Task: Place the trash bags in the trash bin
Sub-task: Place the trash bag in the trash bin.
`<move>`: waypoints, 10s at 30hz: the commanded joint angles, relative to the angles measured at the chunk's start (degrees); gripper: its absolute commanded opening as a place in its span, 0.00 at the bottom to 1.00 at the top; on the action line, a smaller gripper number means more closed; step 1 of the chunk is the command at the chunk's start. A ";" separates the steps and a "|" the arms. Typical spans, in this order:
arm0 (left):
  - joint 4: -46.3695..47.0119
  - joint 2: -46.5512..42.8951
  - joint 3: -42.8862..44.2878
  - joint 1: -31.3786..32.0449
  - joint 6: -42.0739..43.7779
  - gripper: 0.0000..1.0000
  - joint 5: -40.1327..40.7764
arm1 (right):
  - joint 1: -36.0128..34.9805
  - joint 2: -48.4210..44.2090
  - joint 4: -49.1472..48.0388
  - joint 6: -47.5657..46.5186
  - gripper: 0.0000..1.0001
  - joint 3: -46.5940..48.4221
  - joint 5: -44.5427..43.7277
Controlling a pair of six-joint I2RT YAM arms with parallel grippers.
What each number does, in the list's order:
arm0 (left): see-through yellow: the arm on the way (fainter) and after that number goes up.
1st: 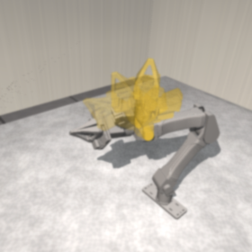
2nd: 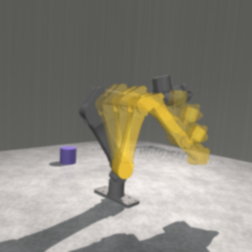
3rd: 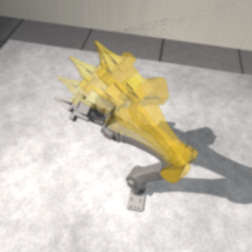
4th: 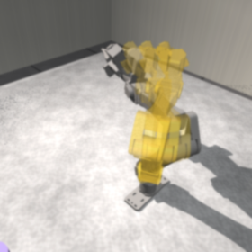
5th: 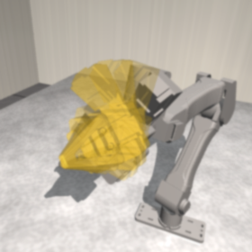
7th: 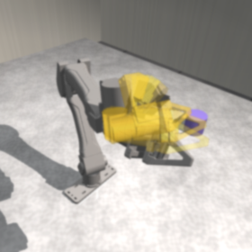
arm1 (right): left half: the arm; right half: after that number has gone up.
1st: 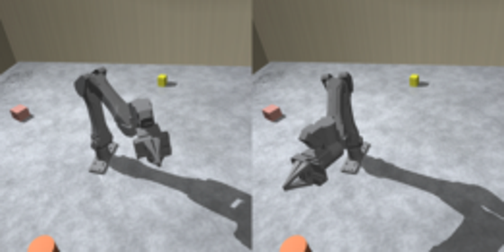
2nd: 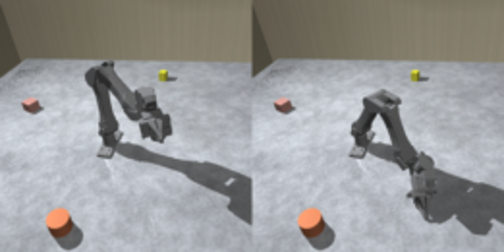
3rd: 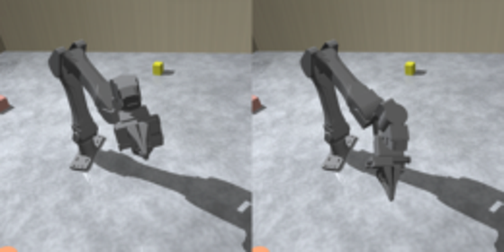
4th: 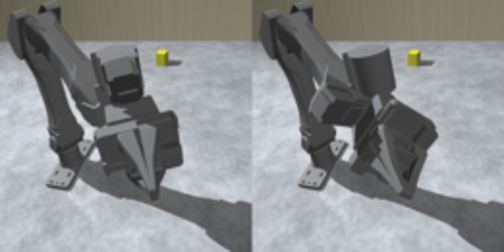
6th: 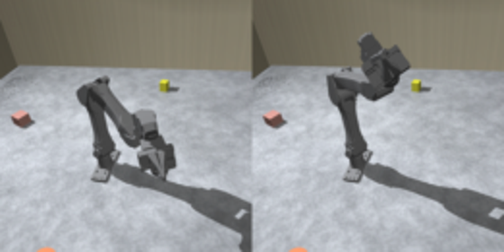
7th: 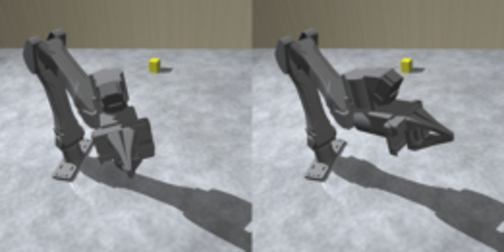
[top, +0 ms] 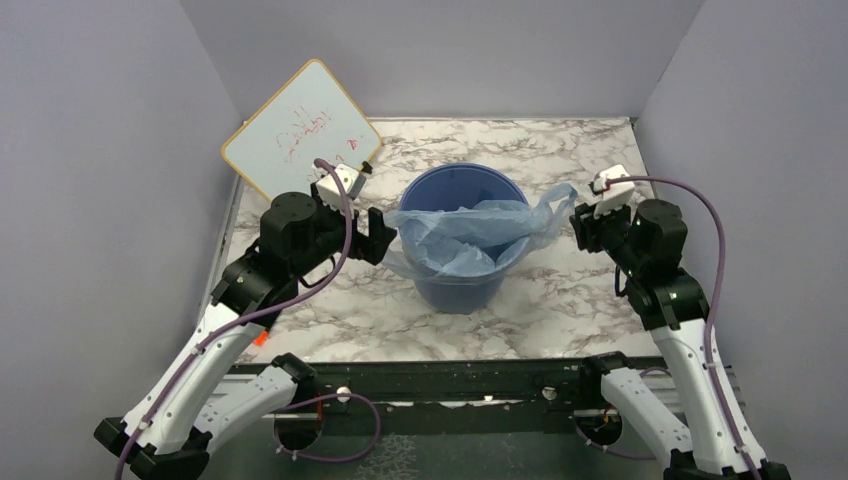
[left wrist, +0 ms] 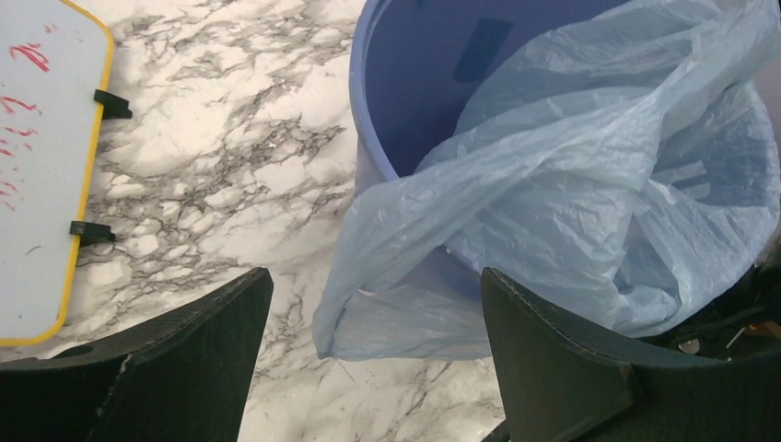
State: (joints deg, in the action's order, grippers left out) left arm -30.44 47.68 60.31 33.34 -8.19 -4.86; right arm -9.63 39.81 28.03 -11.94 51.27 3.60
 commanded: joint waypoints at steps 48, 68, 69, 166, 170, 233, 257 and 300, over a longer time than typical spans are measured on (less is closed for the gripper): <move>-8.46 13.76 8.80 -0.23 14.30 0.14 -10.95 | 0.31 28.36 21.93 -49.60 0.37 24.01 33.16; -11.58 12.96 13.51 -0.37 12.39 0.00 1.54 | 0.30 23.61 8.62 -17.86 0.01 22.71 17.30; -11.37 13.22 13.84 -0.38 11.97 0.00 1.99 | 0.30 24.83 8.82 -14.92 0.01 24.35 15.00; 19.56 4.80 -18.49 -18.58 -18.26 0.75 -22.30 | 0.29 -8.65 -11.37 60.45 0.88 -16.86 1.20; 20.68 3.08 -19.92 -18.58 -19.93 0.77 -22.44 | 0.31 -13.58 -12.44 68.49 0.78 -20.58 4.57; 2.68 43.47 35.75 10.28 33.94 0.99 4.96 | 0.30 -17.08 -25.51 90.76 0.60 -32.62 15.45; -1.10 54.90 43.48 12.81 40.27 0.62 -0.57 | 0.27 -10.51 -36.96 91.99 0.35 -35.62 21.38; -0.53 51.22 36.63 13.58 41.87 0.00 2.91 | 0.31 -14.78 -10.01 69.30 0.46 -15.98 13.17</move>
State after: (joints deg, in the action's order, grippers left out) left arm -28.62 99.42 98.83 46.59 34.09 0.32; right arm -9.28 21.30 24.93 55.64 34.41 13.26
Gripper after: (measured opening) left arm 0.323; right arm 0.449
